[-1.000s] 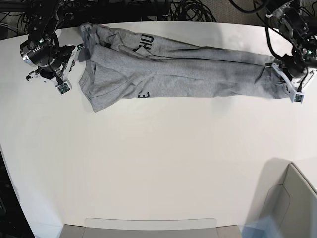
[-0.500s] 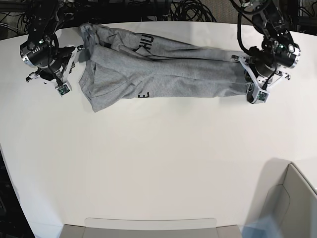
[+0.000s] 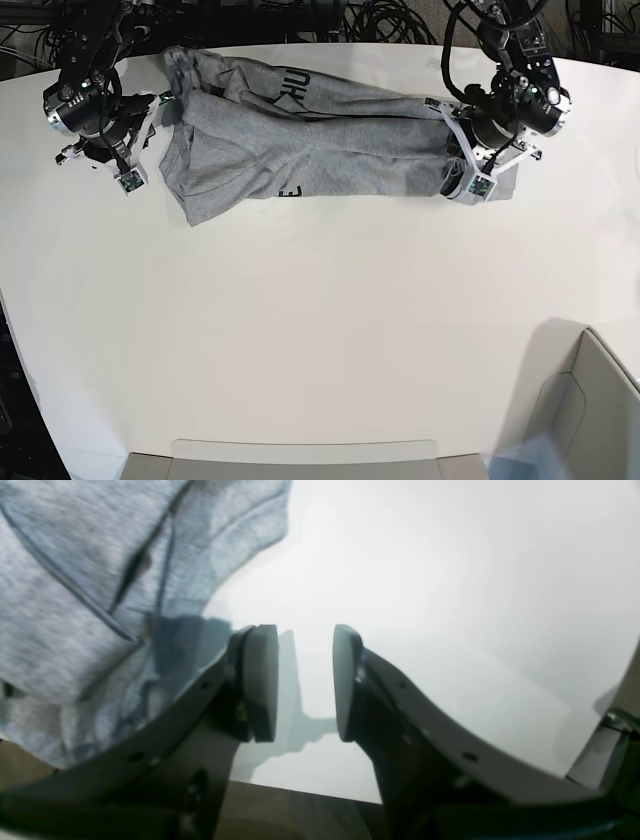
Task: Fold the T-shirt properly
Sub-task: 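Fold the strip end with the left gripper toward the right gripper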
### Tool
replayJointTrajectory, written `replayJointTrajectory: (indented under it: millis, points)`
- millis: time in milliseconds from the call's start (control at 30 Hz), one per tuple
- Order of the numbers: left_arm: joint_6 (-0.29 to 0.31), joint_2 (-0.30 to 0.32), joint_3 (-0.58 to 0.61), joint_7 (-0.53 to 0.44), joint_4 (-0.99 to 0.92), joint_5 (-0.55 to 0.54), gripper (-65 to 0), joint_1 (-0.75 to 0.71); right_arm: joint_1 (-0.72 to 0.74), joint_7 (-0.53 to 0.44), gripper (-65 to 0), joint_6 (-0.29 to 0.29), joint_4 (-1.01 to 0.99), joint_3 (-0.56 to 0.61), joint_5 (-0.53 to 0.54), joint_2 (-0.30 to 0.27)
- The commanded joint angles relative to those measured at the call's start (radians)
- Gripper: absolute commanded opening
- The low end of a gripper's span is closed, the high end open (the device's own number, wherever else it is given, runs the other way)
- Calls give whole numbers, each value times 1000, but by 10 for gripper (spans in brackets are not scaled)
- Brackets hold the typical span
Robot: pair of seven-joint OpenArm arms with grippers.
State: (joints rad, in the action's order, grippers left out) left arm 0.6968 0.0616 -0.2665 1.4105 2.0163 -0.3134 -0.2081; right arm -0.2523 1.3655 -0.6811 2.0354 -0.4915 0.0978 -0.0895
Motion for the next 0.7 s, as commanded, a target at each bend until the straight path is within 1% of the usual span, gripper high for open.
replayJointTrajectory:
  millis: [0, 133, 200, 333, 667]
  points:
    - [1, 5, 16, -14, 19, -10, -650, 8, 8, -2, -461, -17, 14, -2, 1, -6]
    - [1, -3, 62, -14, 19, -11, -650, 9, 8, -2, -461, -17, 12, -2, 1, -6]
    - [1, -30, 65, -14, 19, -11, -650, 11, 8, -2, -461, -17, 12, -2, 1, -6]
    - [1, -64, 66, -14, 19, -11, -650, 11, 8, -2, -461, -17, 12, -2, 1, -6]
    - [1, -67, 69, -14, 17, -11, -650, 11, 8, -2, -461, -17, 12, -2, 3, -5]
